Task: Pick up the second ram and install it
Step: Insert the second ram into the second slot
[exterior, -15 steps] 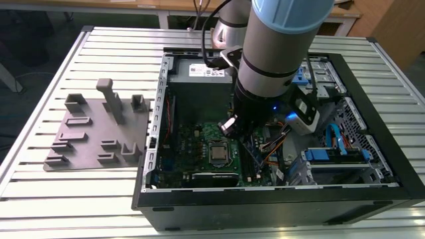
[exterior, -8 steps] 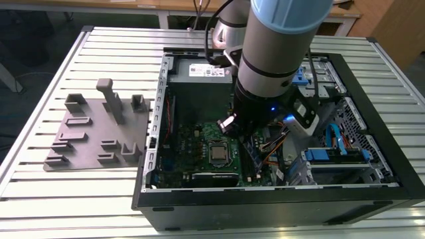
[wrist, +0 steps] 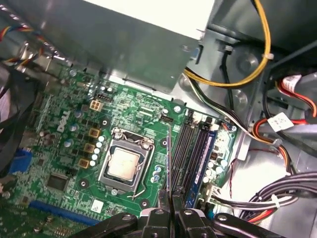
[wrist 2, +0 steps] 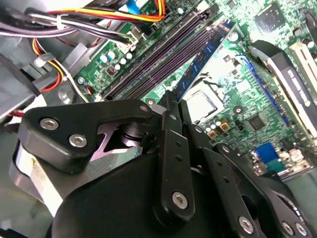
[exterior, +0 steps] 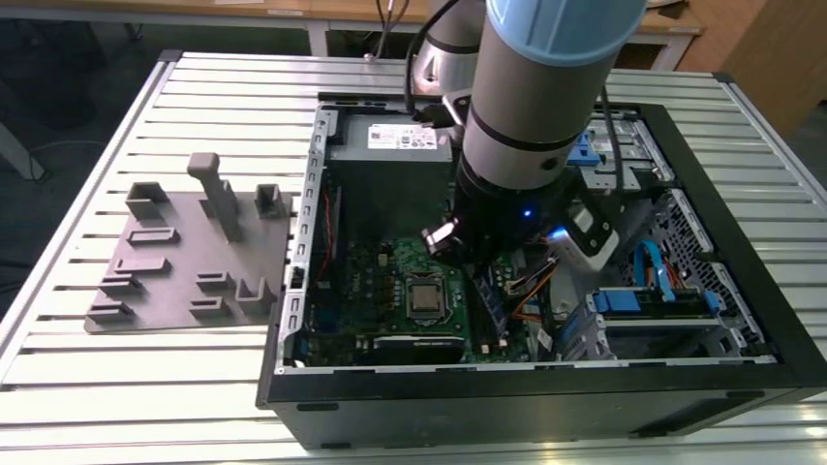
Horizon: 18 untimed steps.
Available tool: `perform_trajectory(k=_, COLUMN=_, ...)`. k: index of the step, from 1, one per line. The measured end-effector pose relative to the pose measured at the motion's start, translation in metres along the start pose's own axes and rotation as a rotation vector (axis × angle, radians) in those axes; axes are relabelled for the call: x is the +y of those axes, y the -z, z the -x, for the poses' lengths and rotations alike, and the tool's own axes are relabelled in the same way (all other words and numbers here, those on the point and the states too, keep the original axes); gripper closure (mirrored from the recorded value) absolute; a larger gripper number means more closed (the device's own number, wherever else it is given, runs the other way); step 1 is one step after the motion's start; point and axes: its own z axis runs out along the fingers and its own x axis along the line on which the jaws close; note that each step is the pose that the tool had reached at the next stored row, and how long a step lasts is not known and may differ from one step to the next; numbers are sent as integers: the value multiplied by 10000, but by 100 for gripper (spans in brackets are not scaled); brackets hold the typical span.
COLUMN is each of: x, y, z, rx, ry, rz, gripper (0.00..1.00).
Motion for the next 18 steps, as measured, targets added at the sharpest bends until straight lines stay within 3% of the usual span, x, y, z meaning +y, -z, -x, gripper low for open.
perform_trajectory(k=18, x=0, y=-3, z=0, rx=-140, ry=-2304, rz=-108, gripper=86)
